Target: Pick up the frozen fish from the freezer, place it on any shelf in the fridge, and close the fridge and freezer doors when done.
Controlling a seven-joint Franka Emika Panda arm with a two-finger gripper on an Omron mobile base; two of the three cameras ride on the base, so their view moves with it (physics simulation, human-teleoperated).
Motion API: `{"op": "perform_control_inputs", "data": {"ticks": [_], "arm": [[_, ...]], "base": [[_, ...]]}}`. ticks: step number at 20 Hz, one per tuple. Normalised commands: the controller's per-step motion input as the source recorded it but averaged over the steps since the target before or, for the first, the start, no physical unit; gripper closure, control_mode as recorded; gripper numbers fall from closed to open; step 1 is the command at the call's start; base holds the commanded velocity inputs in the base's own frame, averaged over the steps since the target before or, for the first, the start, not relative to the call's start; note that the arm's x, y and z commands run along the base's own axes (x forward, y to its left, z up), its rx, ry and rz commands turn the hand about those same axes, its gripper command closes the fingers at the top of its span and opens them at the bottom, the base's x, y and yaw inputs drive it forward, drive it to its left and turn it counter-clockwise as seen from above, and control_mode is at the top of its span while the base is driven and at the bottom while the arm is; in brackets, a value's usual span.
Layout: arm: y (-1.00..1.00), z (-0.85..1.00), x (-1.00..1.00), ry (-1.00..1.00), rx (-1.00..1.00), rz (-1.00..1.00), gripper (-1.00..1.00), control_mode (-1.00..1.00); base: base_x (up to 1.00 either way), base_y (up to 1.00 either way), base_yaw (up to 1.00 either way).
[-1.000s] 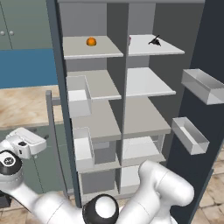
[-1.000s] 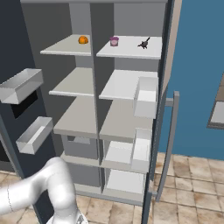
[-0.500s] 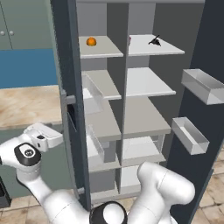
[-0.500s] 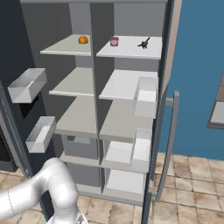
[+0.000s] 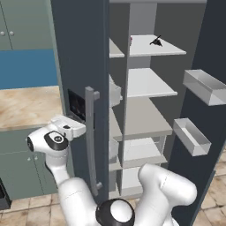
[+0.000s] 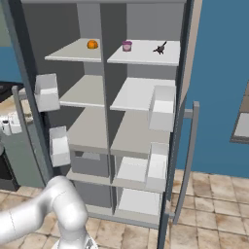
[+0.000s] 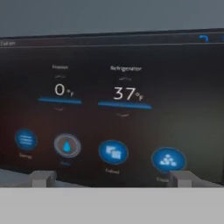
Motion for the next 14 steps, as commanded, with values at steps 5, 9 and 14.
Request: {"op": "perform_control_inputs", "data": {"ticks": [5, 9, 14], "arm": [[-0.93, 0.00, 0.58, 0.00, 0.05, 0.00, -1.00, -1.00], [-0.95, 0.00, 0.57, 0.00, 0.07, 0.00, -1.00, -1.00], [-0.88, 0.06, 0.57, 0.00, 0.08, 0.00, -1.00, -1.00]], "base": [[0.00, 0.00, 0.00], [0.00, 0.00, 0.00], [0.00, 0.00, 0.00]]}}
